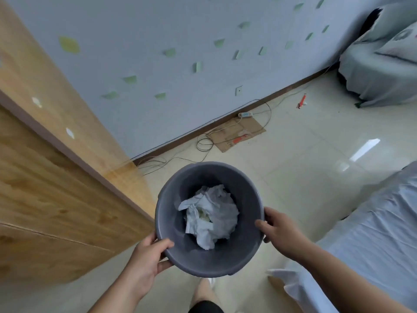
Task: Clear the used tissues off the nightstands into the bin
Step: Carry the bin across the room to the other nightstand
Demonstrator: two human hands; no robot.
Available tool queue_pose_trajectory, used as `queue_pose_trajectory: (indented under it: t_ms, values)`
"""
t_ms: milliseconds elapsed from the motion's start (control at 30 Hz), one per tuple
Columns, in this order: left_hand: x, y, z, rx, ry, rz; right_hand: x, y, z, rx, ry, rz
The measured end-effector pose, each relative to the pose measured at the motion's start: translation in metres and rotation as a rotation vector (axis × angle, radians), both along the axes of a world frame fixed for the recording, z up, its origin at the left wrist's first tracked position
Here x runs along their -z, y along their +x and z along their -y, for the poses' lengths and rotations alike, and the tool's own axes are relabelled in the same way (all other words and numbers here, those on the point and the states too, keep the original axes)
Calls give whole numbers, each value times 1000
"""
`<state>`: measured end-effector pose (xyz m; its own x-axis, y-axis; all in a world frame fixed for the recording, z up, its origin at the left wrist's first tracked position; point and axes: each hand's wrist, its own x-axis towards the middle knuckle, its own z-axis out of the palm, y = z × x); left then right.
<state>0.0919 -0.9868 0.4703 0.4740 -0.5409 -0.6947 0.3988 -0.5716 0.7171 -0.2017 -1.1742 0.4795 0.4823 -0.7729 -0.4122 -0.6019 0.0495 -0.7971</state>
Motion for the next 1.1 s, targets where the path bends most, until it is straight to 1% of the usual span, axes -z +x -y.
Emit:
queue_pose_trajectory:
  t_ms: [200, 300, 400, 567, 667, 800, 900, 1100]
  values:
    - [21, 60, 161, 232, 29, -24, 16, 31, 84, 195, 47, -38]
    - [12, 77, 246, 381, 34, -9, 5, 37, 128, 323, 53, -32]
    - [-5, 77, 330, 513, -2, 20, -9, 28, 171, 436, 20, -18]
    - [-13, 48, 457, 696, -35, 38, -10, -5, 239, 603, -31, -10]
    - [0, 22, 527, 785, -1, 40, 9, -26, 279, 699, 4, 10]
    - [18, -14, 615, 833, 69, 54, 31, -52, 345, 782, 112, 21]
    - [13, -37, 684, 839, 88, 42, 21, -74, 413, 783, 144, 47]
    - [-5, -82, 830, 907, 37, 46, -14, -120, 539, 849, 87, 68]
